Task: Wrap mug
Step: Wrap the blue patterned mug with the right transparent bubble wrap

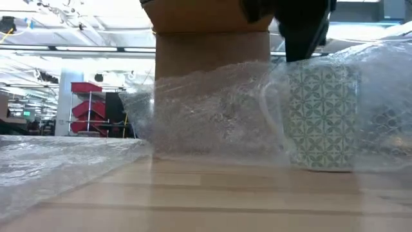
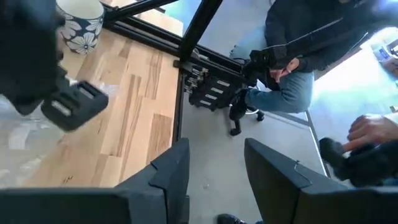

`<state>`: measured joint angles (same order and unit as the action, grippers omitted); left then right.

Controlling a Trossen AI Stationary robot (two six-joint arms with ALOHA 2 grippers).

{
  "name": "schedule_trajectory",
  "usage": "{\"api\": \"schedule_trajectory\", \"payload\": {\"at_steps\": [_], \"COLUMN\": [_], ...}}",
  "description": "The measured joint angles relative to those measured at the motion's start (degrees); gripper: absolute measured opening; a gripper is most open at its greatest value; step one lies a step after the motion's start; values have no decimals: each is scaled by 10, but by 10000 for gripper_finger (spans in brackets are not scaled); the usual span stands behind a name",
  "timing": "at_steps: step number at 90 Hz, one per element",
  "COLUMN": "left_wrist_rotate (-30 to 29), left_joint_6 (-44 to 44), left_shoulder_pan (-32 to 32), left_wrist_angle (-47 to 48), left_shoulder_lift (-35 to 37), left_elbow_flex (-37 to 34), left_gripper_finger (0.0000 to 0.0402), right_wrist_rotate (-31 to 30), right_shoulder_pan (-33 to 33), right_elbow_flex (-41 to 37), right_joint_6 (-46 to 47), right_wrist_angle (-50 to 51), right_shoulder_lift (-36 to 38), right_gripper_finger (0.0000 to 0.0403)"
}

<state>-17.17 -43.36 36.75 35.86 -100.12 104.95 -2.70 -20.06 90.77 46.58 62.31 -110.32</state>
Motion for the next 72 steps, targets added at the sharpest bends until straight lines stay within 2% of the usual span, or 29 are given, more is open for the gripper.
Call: {"api": "schedule_trajectory", "payload": {"at_steps": [19, 37, 47, 72], "left_wrist_rotate": [1, 0, 0, 1], "left_joint_6": [-14, -62, -98, -179], "left_shoulder_pan": [9, 22, 36, 67], "left_wrist_angle": [-2, -1, 19, 85], "left_shoulder_lift": [0, 0, 0, 0], "left_elbow_flex": [0, 0, 0, 0], "left_gripper_finger": [133, 133, 133, 133], "right_wrist_rotate": [21, 43, 49, 52], "right_shoulder_pan": [-2, -8, -10, -11], "right_elbow_flex": [1, 1, -3, -2], "right_joint_6": [-28, -81, -86, -84], "right_wrist_angle": [1, -11, 0, 18], "right_shoulder_lift": [-49, -59, -37, 81], "right_gripper_finger": [0, 0, 0, 0]}}
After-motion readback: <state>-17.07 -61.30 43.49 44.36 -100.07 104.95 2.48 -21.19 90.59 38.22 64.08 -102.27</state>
